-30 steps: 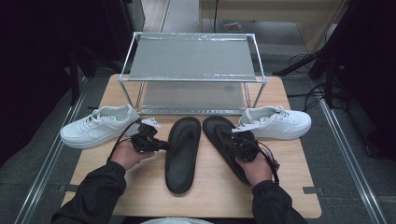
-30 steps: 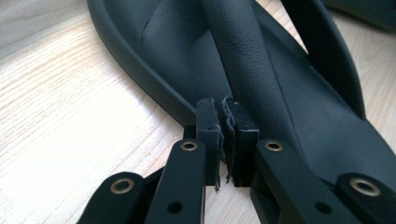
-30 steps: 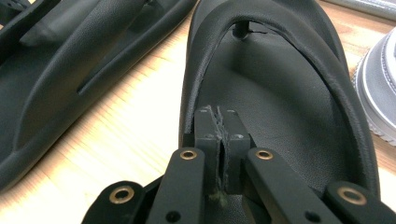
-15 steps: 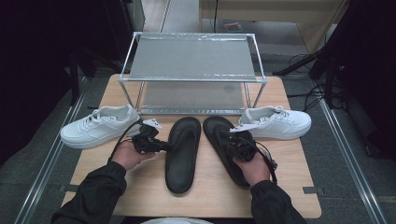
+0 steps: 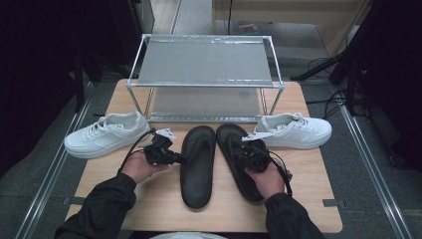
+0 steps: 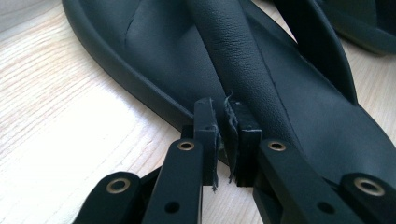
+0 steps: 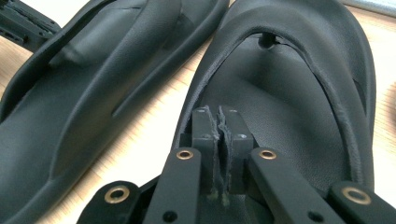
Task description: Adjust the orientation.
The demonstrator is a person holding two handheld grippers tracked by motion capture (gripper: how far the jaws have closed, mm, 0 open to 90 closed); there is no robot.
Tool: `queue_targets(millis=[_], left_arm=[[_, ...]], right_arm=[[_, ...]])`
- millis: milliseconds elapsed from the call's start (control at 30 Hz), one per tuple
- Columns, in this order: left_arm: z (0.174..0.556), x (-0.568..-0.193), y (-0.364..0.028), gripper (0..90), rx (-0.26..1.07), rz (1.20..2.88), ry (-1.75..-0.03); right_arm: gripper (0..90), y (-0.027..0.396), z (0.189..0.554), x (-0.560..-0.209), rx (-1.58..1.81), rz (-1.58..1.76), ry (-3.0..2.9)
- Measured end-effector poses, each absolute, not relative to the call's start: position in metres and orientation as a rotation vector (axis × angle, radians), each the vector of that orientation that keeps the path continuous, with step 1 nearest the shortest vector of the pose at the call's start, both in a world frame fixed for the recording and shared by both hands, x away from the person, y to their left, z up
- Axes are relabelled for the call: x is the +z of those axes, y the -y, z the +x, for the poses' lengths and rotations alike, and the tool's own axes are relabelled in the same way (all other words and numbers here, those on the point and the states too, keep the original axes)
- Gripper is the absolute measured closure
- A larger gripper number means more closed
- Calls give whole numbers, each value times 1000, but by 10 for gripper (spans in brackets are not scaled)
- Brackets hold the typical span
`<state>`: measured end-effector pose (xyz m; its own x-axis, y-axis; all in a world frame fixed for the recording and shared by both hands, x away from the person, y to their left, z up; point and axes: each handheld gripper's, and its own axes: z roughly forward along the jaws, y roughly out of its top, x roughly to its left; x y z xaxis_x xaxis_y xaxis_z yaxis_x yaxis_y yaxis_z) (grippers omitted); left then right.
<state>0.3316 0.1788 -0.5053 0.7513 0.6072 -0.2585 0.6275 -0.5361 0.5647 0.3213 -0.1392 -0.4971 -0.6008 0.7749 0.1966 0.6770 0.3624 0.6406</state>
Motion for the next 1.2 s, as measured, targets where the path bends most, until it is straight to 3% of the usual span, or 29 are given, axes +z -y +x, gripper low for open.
queue_targets(millis=[1200], left_arm=[[317,-509,-147,832,-150,2294,-821]], right_arm=[[848,137,321,-497,1109,1337,-2479]])
